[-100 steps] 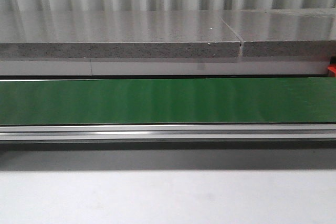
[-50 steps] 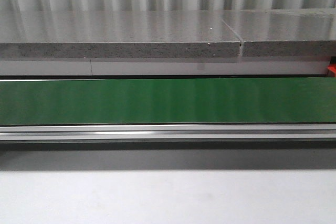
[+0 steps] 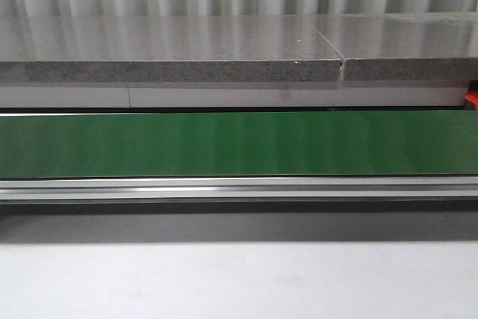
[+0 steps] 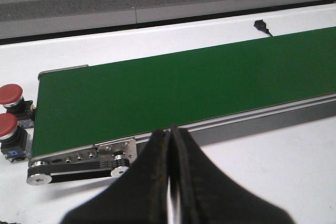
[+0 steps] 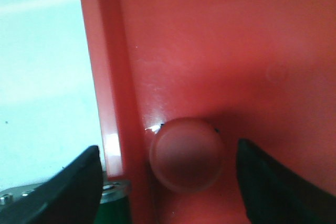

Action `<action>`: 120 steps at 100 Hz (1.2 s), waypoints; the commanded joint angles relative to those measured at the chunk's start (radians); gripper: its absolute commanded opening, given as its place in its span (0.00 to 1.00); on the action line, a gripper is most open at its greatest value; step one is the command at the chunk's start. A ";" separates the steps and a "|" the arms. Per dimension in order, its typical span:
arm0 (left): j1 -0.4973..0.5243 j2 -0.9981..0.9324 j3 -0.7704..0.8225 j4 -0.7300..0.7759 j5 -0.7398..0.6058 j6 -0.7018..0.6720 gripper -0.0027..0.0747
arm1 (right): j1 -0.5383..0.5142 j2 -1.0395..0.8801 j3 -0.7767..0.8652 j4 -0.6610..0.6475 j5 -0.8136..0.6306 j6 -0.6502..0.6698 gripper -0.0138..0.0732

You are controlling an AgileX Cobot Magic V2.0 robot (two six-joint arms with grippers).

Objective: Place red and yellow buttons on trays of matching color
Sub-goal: 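Raise the right gripper back above the belt's far end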

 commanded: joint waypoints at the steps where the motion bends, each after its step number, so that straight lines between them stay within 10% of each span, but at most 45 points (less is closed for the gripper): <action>1: -0.008 0.010 -0.028 -0.020 -0.063 -0.010 0.01 | -0.006 -0.098 -0.030 0.013 -0.023 -0.006 0.78; 20: -0.008 0.010 -0.028 -0.020 -0.063 -0.010 0.01 | -0.001 -0.183 -0.029 0.013 0.020 -0.006 0.69; 48: -0.008 0.010 -0.028 -0.020 -0.063 -0.010 0.01 | 0.078 -0.306 -0.027 0.013 0.085 -0.042 0.07; 120: -0.008 0.010 -0.028 -0.020 -0.063 -0.010 0.01 | 0.311 -0.759 0.409 0.013 -0.037 -0.042 0.08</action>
